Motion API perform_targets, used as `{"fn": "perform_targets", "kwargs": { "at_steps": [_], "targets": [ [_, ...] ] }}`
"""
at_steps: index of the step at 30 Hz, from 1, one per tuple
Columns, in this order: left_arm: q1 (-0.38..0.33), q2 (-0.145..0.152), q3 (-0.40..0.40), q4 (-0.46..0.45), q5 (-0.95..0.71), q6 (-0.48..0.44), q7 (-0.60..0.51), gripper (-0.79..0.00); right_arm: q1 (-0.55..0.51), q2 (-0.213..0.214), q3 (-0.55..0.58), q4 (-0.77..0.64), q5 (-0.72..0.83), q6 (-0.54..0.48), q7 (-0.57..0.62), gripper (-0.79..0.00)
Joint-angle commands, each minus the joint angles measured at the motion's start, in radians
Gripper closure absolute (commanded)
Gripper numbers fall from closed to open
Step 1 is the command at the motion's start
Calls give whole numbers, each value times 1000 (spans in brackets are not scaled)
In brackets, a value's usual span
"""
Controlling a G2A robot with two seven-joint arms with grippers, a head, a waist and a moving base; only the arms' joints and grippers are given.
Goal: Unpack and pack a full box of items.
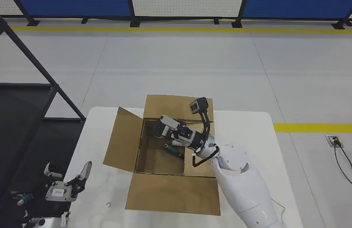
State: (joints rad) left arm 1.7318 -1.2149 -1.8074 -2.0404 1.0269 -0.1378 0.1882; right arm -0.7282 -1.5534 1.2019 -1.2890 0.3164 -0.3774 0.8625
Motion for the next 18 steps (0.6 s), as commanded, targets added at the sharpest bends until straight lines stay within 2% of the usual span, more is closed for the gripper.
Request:
{"fn": "perform_targets", "kwargs": {
  "at_steps": [1,5,8,13,18],
  "targets": [
    [-1,1,0,-34,6,-18,-13,-785,-44,14,46,-59,-5,12,15,-785],
    [-9,3,5,-100,20,-46,-58,-785,-135,36,120,-171,-22,47,17,-785],
    [-30,4,40,-132,63,-57,-93,-785,-201,50,164,-237,-20,65,19,-785],
    [-90,3,153,-172,138,-70,-169,-785,-334,67,217,-337,-17,56,7,-785],
    [-170,-2,302,-179,254,-40,-237,-785,-468,79,254,-384,30,-15,-1,-785]
  ]
}}
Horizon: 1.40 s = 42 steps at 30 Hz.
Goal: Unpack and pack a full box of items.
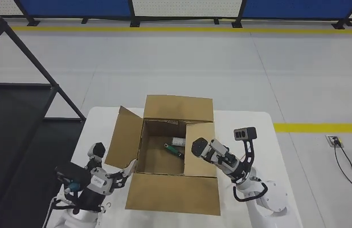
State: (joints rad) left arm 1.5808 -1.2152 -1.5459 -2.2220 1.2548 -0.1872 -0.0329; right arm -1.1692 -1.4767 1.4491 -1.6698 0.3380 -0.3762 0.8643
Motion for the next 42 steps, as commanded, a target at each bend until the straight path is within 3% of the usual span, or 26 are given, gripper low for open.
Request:
{"fn": "perform_targets", "kwargs": {
  "at_steps": [1,6,13,18,30,35,42],
  "targets": [
    [-39,-4,73,10,43,23,-33,-785,-50,4,15,-10,14,-33,-4,-785],
    [-141,-16,218,64,90,73,-177,-785,-136,13,53,-37,33,-81,-36,-785],
    [-141,-16,218,64,90,73,-177,-785,-136,13,53,-37,33,-81,-36,-785],
    [-140,-25,200,125,-4,172,-201,-785,-124,12,27,-45,71,-67,-42,-785],
    [-463,-69,351,339,-215,313,-495,-785,-171,45,143,-48,151,-147,57,-785],
    [-590,-87,391,449,-356,306,-627,-785,-198,57,184,-49,208,-169,91,-785],
    [-712,-106,419,594,-571,273,-750,-785,-193,72,221,-20,247,-169,121,-785]
  ]
}}
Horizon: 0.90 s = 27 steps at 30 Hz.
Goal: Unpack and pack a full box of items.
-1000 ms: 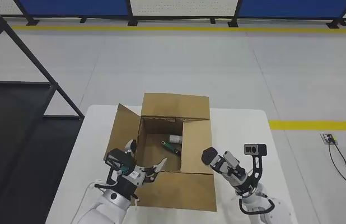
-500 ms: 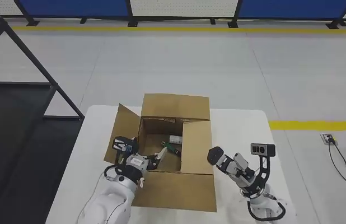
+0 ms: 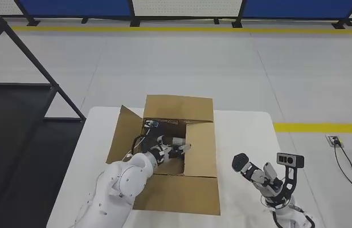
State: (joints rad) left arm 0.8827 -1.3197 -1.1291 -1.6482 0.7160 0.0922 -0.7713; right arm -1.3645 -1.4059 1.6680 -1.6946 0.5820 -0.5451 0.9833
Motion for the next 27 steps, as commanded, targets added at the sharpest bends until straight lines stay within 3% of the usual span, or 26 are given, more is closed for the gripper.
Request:
{"fn": "perform_targets", "kwargs": {
  "at_steps": [1,7,18,27],
  "targets": [
    [-25,-4,4,39,-67,-17,-23,-785,5,3,4,9,6,-1,5,-785],
    [-80,-13,20,144,-195,-90,-83,-785,20,14,10,38,48,3,40,-785],
    [-165,-37,56,331,-418,-131,-105,-785,38,30,11,73,67,10,60,-785],
    [-201,-49,73,407,-524,-203,-88,-785,43,42,1,86,60,11,64,-785]
  ]
}}
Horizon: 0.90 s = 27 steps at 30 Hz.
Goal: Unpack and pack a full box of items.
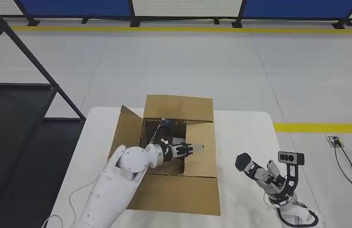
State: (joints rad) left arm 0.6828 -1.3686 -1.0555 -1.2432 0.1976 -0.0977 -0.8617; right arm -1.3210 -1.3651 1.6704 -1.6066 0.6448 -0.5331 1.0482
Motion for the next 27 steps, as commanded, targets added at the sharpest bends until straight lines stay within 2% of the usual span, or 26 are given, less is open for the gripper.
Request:
{"fn": "perform_targets", "kwargs": {
  "at_steps": [1,5,9,14,17,21,27],
  "targets": [
    [-2,1,-2,-2,-4,-23,6,-785,0,2,-5,-4,-5,-2,1,-785],
    [12,7,-18,-50,-2,-37,11,-785,4,6,-21,-16,-13,-5,2,-785],
    [40,17,-38,-147,20,-37,14,-785,7,9,-33,-30,-14,-11,0,-785],
    [70,23,-41,-262,49,-2,30,-785,10,15,-38,-41,-15,-13,-4,-785],
    [69,21,-27,-299,71,28,61,-785,3,19,-36,-53,-17,-17,0,-785],
    [40,10,13,-309,96,75,117,-785,-8,24,-26,-62,-44,-8,-2,-785],
    [-34,-18,88,-262,68,114,179,-785,-8,24,-26,-62,-44,-8,-2,-785]
  ]
}}
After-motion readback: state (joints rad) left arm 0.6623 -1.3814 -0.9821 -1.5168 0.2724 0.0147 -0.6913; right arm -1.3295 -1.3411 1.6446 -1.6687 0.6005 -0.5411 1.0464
